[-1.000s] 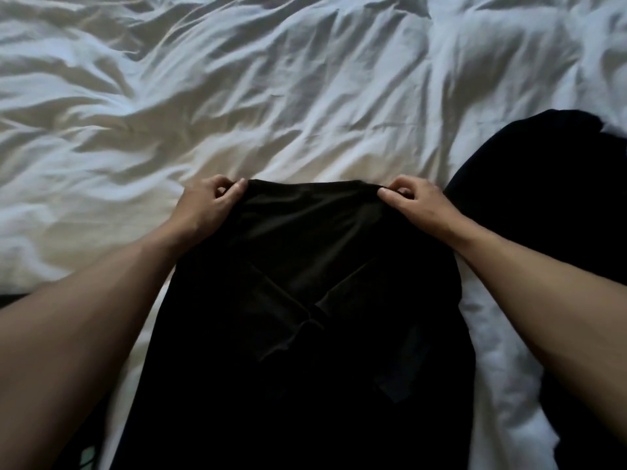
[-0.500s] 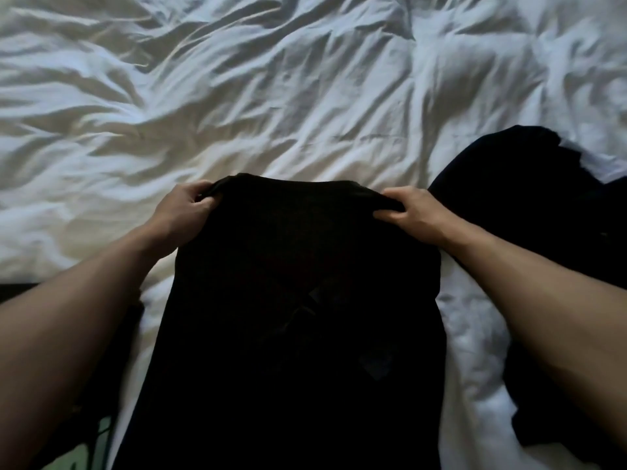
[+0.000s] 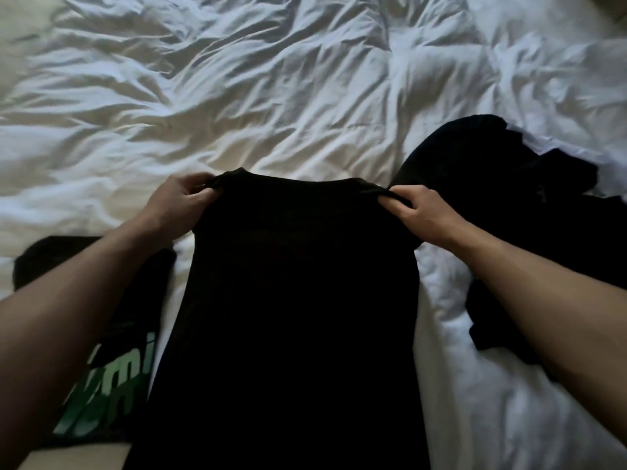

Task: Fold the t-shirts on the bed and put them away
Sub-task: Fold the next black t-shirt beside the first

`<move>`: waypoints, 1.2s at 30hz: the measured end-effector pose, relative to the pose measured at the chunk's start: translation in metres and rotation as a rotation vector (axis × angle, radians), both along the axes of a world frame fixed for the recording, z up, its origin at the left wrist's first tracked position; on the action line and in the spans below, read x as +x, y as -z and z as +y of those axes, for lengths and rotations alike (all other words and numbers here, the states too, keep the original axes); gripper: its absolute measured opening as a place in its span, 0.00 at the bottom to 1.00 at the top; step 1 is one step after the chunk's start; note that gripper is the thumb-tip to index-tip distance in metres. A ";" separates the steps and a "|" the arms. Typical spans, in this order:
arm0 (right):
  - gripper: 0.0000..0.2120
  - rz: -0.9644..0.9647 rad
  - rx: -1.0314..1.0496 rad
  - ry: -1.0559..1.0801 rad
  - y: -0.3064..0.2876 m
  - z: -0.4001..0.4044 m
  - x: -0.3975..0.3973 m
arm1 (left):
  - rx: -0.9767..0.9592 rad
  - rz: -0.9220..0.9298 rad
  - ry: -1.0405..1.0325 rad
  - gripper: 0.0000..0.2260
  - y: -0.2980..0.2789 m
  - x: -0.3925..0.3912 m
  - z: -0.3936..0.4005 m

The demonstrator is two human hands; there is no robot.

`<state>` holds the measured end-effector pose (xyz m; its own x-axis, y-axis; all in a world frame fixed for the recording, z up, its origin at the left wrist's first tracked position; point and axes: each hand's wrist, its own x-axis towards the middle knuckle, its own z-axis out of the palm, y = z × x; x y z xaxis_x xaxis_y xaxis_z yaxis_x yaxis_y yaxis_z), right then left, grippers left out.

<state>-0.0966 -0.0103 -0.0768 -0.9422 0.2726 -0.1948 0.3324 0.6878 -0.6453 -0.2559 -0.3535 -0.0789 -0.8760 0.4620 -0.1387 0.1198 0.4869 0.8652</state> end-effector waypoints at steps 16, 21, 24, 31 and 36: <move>0.19 0.309 0.147 -0.102 0.037 -0.107 0.216 | 0.020 0.101 0.144 0.06 0.030 0.218 -0.129; 0.16 0.275 0.259 -0.216 0.069 -0.156 0.272 | -0.114 0.292 0.314 0.10 0.060 0.258 -0.165; 0.18 0.298 0.333 -0.245 0.083 -0.169 0.298 | -0.182 0.482 0.400 0.13 0.069 0.270 -0.184; 0.19 0.330 0.572 -0.459 0.110 -0.176 0.346 | -0.472 0.804 0.690 0.16 0.104 0.316 -0.224; 0.23 0.329 0.696 -0.685 0.141 -0.164 0.361 | -0.433 0.840 0.672 0.20 0.130 0.323 -0.229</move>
<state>0.2647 -0.1740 -0.2174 -0.9159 -0.3895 0.0969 -0.3930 0.9193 -0.0194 0.0673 -0.5826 -0.2094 -0.3628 0.9254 0.1097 0.9245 0.3428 0.1666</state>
